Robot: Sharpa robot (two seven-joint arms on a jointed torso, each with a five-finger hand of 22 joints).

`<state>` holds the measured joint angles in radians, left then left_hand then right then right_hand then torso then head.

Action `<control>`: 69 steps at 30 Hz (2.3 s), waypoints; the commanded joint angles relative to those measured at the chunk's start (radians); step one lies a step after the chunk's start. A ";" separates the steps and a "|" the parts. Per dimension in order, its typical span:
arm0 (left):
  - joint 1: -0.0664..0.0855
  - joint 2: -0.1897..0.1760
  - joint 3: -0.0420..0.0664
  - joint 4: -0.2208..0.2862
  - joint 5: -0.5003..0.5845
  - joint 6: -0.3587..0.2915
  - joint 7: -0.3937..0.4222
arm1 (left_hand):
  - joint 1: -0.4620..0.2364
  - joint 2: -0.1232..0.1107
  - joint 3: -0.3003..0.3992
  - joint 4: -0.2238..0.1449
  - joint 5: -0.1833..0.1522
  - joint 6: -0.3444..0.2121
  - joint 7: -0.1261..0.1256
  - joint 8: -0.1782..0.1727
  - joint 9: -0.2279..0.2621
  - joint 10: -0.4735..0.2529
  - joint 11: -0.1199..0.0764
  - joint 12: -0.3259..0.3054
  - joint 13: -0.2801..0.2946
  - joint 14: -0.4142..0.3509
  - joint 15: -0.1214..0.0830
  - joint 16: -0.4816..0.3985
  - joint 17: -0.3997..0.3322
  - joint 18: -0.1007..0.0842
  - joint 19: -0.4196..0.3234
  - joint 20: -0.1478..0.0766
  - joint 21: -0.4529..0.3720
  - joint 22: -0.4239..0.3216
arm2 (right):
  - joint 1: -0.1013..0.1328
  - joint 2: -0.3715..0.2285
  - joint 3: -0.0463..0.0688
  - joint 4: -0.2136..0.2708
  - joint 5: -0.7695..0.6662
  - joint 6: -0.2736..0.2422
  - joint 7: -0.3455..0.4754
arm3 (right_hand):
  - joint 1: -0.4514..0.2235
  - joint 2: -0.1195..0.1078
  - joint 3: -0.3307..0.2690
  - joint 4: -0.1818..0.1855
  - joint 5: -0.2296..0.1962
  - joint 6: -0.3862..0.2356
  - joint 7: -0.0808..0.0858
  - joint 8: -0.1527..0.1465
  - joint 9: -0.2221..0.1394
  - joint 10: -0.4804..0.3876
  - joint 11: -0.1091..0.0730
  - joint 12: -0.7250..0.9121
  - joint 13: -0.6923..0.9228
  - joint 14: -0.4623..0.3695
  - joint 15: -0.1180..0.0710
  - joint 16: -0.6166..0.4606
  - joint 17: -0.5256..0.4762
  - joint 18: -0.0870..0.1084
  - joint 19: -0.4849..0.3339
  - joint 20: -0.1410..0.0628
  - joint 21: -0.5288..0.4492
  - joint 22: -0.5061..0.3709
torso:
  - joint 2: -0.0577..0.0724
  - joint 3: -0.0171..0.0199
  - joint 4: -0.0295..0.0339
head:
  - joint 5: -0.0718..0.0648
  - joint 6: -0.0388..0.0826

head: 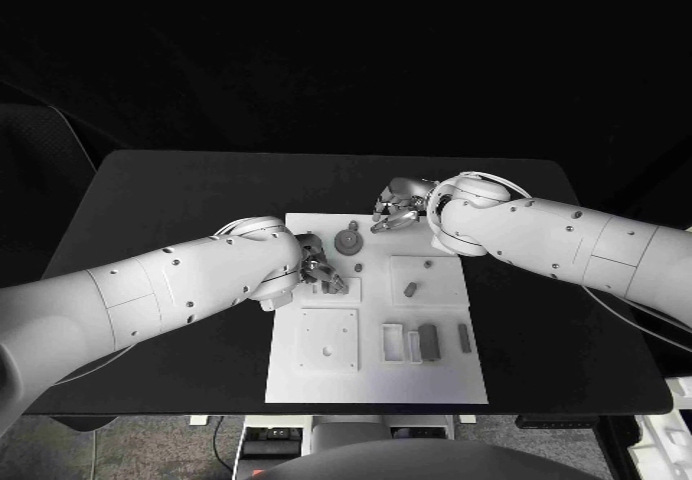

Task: Assemble the parts on the task board

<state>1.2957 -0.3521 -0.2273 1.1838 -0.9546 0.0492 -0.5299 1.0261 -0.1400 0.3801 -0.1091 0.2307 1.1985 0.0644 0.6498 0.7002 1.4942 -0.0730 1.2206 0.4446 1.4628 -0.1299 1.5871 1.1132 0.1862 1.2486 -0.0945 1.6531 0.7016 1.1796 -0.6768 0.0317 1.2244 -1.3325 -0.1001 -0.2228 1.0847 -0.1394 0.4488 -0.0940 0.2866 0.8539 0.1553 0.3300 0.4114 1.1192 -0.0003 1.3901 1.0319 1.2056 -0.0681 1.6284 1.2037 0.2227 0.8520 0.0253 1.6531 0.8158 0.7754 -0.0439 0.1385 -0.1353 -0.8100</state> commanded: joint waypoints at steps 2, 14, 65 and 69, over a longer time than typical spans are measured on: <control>0.000 0.003 0.001 0.002 -0.002 -0.014 0.018 | -0.005 -0.006 -0.009 0.001 -0.008 0.008 0.006 -0.006 -0.001 0.003 -0.019 0.005 0.000 0.094 -0.006 -0.002 0.000 0.076 -0.003 -0.001 0.118 -0.001 | 0.000 0.000 0.000 0.001 -0.009 0.013 0.002 | -0.011 0.002 0.005 0.002 0.003 0.003 0.009 -0.001 -0.002 0.005 -0.003 0.006 -0.001 -0.001 -0.005 0.004 -0.002 0.018 -0.005 -0.002 0.011 -0.001 | 0.000 0.0003 0.0002 | 0.000 0.000; 0.000 0.001 0.002 -0.002 -0.003 -0.030 0.020 | -0.023 -0.003 -0.019 0.014 -0.019 0.011 0.006 -0.010 -0.003 0.003 -0.018 0.006 0.000 0.094 -0.006 -0.003 0.000 0.076 -0.003 0.000 0.117 -0.001 | 0.000 0.000 0.000 0.000 -0.009 0.013 0.002 | -0.012 0.002 0.005 0.002 0.003 0.002 0.009 -0.001 -0.002 0.005 -0.003 0.006 -0.001 0.000 -0.005 0.004 -0.001 0.018 -0.005 -0.002 0.011 -0.001 | 0.000 0.0002 -0.0002 | 0.000 0.002; 0.000 -0.008 0.004 -0.003 0.037 -0.020 0.023 | -0.055 0.035 -0.100 0.011 -0.046 0.019 0.003 -0.031 0.000 0.000 -0.022 0.009 0.001 0.091 -0.007 -0.007 0.013 0.076 -0.012 -0.004 0.117 -0.006 | -0.001 0.000 0.000 0.001 -0.009 0.015 0.002 | -0.012 0.003 0.006 0.001 0.003 0.002 0.009 -0.001 -0.002 0.005 -0.003 0.006 -0.002 0.003 -0.005 0.005 0.001 0.018 -0.005 -0.002 0.011 -0.001 | 0.000 0.0001 0.0005 | 0.000 0.004; 0.000 -0.010 0.004 -0.003 0.037 -0.021 0.026 | -0.036 0.043 -0.085 0.010 -0.046 0.016 0.005 -0.035 -0.001 0.000 -0.021 0.009 0.000 0.091 -0.007 -0.007 0.014 0.076 -0.011 -0.004 0.117 -0.006 | -0.001 -0.001 0.000 0.000 -0.009 0.014 0.002 | -0.012 0.003 0.006 0.001 0.003 0.002 0.009 -0.001 -0.002 0.005 -0.003 0.006 -0.002 0.002 -0.005 0.005 0.000 0.018 -0.005 -0.002 0.011 -0.001 | 0.000 0.0000 -0.0001 | 0.000 0.005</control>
<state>1.2953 -0.3627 -0.2246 1.1790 -0.9304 0.0220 -0.5163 0.9820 -0.0962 0.2907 -0.0991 0.1828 1.2025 0.0606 0.6207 0.6995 1.4846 -0.0827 1.2266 0.4447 1.4628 -0.1299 1.5831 1.1258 0.1876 1.2381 -0.0946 1.6531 0.6965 1.1791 -0.6772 0.0317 1.2240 -1.3326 -0.0992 -0.2229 1.0808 -0.1355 0.4487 -0.0939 0.2866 0.8539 0.1553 0.3300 0.4107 1.1203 -0.0014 1.3901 1.0313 1.2061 -0.0676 1.6284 1.2044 0.2226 0.8520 0.0252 1.6531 0.8160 0.7753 -0.0437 0.1389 -0.1351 -0.8061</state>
